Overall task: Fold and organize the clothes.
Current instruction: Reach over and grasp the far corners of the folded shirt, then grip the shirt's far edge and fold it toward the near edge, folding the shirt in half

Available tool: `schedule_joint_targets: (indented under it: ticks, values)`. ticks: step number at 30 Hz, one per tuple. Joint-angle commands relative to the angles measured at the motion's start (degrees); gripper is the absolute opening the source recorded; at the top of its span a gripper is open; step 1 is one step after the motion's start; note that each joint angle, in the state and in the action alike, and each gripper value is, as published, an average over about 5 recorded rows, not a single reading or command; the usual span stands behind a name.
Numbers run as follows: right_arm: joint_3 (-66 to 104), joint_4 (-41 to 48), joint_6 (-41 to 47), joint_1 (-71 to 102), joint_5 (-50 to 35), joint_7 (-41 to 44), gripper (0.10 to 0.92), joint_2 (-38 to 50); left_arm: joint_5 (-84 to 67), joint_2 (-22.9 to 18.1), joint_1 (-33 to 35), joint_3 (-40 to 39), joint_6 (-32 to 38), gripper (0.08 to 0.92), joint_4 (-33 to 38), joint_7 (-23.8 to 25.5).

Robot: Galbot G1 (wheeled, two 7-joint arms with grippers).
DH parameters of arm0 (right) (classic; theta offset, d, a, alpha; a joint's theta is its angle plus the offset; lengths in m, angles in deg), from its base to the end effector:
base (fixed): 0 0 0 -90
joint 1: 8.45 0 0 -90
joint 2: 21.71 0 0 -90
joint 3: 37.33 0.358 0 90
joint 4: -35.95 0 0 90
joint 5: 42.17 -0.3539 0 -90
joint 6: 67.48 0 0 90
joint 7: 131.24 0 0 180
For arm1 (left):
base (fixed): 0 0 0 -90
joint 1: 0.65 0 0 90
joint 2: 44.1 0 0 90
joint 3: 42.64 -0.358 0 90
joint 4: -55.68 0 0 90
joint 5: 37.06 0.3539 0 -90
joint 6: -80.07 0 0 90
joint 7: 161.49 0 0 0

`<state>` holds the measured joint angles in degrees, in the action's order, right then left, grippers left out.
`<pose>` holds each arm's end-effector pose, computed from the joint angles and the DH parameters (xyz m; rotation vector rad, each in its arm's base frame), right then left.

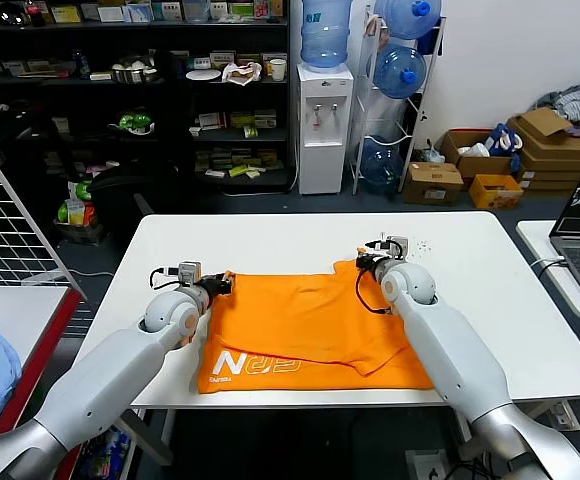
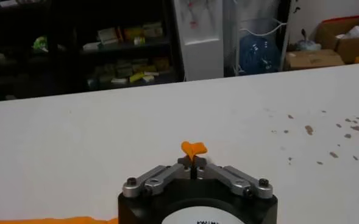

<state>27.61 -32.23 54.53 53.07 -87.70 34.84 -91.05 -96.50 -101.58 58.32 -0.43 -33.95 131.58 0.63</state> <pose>0.5034 -0.0425 -0.3039 0.0957 -2.5019 -0.1781 0.4611 0.0244 -0.3192 -0.2797 -2.4826 0.0093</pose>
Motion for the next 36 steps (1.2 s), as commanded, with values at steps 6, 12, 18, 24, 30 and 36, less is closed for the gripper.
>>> schedule_joint_targets:
  ticks: [6, 12, 18, 24, 30, 36]
  values:
    - [1.2, -2.8, -1.5, 1.3, -1.3, 0.1, 0.125, 1.0, 0.2, 0.4, 0.8, 1.7, 1.2, 0.106, 2.1, -0.6]
    - [3.4, -10.7, -0.6, 5.4, -3.9, -0.7, 0.125, 4.2, -1.4, 3.4, 3.5, 3.8, 1.2, 0.091, 8.7, -1.9]
    - [6.2, -21.5, 1.5, 12.7, -6.8, -2.9, 0.125, 9.0, -4.8, 7.7, 9.9, 6.1, 0.8, 0.091, 19.3, -4.6]
    - [9.8, -32.8, 3.3, 21.6, -10.1, -5.5, 0.125, 14.6, -4.2, 11.2, 16.4, 8.3, 0.8, 0.091, 29.1, -5.6]
    - [13.9, -41.5, 4.9, 29.9, -12.3, -7.9, 0.125, 18.3, -2.5, 13.4, 21.3, 11.0, 0.9, 0.091, 33.6, -5.7]
    - [17.2, -47.3, 5.7, 36.5, -14.0, -9.6, 0.125, 20.3, -1.7, 14.8, 26.7, 13.0, 1.0, 0.091, 37.0, -6.0]
